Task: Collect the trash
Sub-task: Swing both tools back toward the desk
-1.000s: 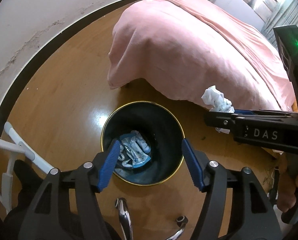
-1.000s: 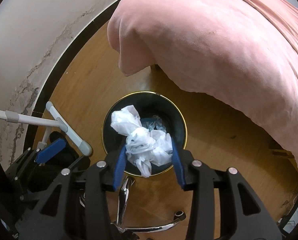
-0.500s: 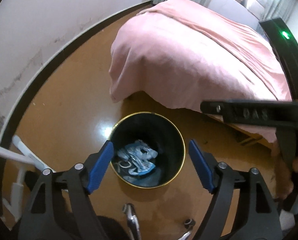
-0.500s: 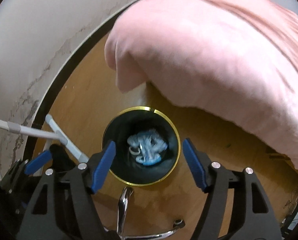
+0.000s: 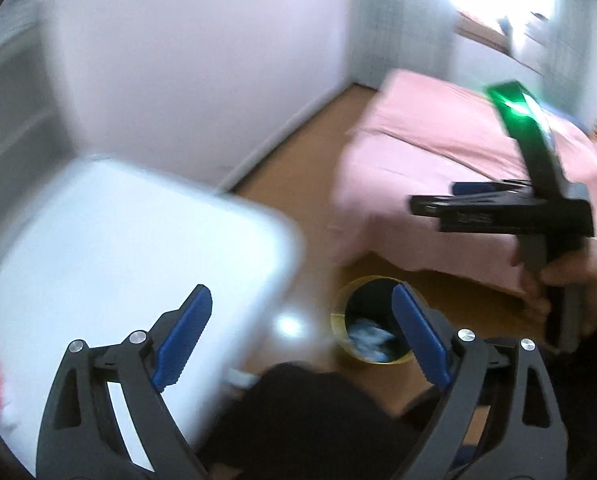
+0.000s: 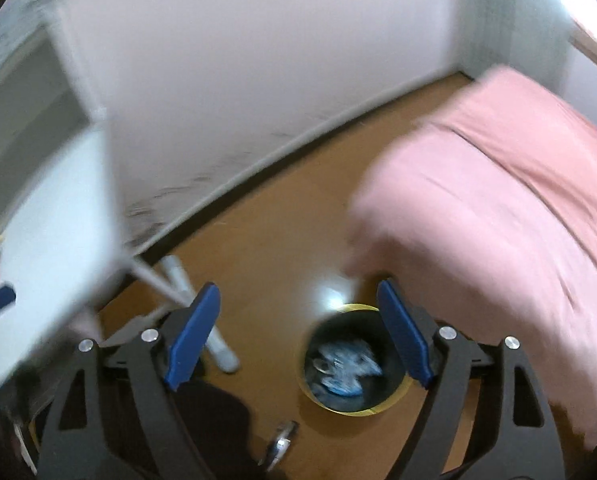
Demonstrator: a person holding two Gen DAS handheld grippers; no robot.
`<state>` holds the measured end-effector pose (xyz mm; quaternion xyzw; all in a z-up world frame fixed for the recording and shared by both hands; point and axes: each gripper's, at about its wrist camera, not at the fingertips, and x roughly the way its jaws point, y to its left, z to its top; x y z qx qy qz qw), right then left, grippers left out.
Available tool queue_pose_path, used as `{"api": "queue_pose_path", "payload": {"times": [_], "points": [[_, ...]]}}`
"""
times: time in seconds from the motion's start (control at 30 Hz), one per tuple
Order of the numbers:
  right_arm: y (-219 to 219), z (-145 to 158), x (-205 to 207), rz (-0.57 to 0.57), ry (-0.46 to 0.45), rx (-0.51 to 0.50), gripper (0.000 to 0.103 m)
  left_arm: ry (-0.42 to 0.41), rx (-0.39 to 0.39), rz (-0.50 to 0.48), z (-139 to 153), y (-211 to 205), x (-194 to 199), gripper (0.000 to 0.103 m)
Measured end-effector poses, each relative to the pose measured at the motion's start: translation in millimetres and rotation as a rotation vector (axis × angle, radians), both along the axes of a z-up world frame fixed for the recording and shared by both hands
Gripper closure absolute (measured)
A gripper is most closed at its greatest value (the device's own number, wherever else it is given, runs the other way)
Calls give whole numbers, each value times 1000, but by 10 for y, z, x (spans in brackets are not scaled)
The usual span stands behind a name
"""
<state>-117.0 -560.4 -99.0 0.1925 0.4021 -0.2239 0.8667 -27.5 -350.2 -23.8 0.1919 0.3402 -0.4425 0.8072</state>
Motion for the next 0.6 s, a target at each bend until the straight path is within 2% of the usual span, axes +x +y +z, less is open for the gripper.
{"api": "queue_pose_path", "payload": {"times": [0.13,0.3,0.43,0.6], "points": [[827,329,711,262,-82,15,25,-53,17,265,114,1098,526,13],[2002,538,1624,579,-115,68,25,-88,58,595,127,2469,1006,13],[2877,669,2202,767,-114,121,25,-85,60,773,128,3296,1191,13],[3595,707,2915,858,-72,192,25,-71,25,894,183,3982,1357,13]]}}
